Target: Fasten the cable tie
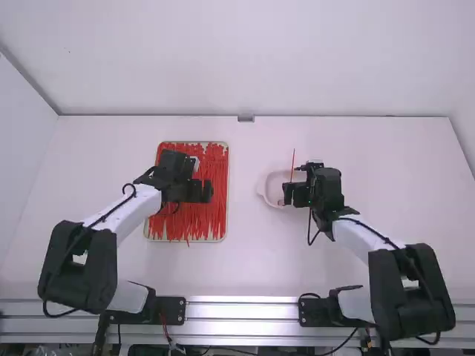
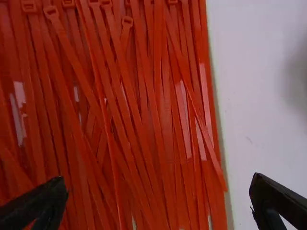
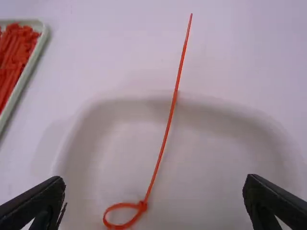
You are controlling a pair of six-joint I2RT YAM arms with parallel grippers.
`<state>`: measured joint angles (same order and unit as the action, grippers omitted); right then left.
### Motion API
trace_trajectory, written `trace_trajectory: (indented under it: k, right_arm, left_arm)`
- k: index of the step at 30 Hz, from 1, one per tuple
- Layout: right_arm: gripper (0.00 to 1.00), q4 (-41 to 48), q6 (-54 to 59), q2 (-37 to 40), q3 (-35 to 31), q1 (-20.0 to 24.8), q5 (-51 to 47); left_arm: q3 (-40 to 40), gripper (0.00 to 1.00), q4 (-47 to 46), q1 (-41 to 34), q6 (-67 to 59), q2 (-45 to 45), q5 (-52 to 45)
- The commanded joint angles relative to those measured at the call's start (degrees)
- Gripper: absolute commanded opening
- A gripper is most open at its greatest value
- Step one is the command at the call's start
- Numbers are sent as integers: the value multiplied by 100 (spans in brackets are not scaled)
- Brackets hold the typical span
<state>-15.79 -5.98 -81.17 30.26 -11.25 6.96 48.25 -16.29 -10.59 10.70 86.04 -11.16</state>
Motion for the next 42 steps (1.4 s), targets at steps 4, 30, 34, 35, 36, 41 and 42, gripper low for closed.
trace_trajectory:
  k: [4, 30, 34, 35, 36, 41, 42]
  right_arm:
    - [99, 573, 146, 1069, 420, 22, -136]
    - [99, 2166, 146, 3742, 459, -490, -704]
    - [99, 2170, 127, 3628, 459, -400, -686]
    - [99, 2184, 122, 3613, 459, -409, -684]
    - [99, 2184, 114, 3613, 459, -420, -686]
    - [99, 2253, -304, 3617, 459, -367, -686]
    - [99, 2253, -304, 3617, 459, -380, -686]
  left_arm:
    - [-245, 99, -173, -70, -24, -970, 162]
    - [-815, 99, -1108, -68, 44, -4804, 157]
    - [-1005, 99, -1029, -68, 168, -5117, 116]
    - [-1034, 99, -1016, -68, 229, -5147, 116]
    - [-1040, 99, -1016, -68, 249, -5154, 116]
    - [-1027, 99, -1139, -68, 407, -5016, 111]
    - [-1021, 99, -1178, -68, 391, -4955, 109]
